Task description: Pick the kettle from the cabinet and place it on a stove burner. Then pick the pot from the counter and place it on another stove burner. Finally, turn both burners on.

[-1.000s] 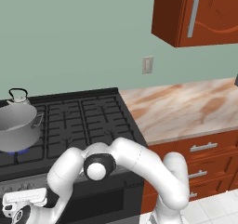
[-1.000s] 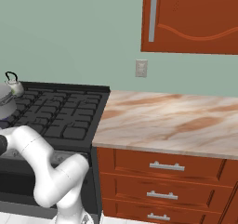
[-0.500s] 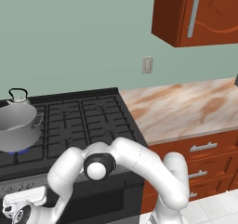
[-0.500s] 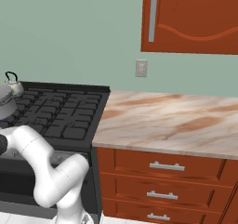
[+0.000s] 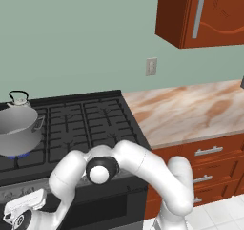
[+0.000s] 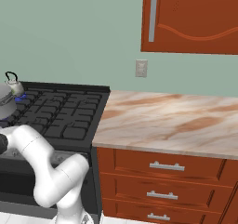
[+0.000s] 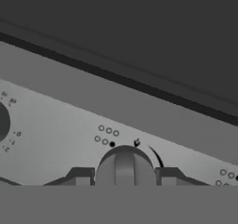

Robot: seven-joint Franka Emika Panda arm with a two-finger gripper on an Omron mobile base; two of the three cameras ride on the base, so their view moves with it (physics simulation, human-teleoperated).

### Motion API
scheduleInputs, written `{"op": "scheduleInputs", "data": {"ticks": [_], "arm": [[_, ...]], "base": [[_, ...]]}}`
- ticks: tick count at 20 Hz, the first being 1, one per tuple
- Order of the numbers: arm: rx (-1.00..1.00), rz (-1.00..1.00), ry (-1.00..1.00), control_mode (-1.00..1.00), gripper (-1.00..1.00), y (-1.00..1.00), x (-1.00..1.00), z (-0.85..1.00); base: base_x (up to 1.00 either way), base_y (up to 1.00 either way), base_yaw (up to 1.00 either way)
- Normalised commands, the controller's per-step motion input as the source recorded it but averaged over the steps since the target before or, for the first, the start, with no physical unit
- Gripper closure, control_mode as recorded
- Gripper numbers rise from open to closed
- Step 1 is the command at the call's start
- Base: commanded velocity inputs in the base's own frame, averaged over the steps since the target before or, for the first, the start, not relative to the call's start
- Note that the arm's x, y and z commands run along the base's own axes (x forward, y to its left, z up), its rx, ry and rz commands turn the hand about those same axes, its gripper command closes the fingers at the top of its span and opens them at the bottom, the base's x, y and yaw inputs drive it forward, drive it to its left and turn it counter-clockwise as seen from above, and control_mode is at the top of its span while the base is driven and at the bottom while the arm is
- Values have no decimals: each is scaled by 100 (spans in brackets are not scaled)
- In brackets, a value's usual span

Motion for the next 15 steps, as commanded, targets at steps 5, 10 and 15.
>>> {"op": "scheduleInputs", "data": {"ticks": [5,10,15], "arm": [[-25,-1,2,-100,100,0,0,1],[-24,-1,3,-100,100,0,0,1],[-19,0,3,-100,100,0,0,0]], "base": [[0,0,0],[0,0,0],[0,0,0]]}}
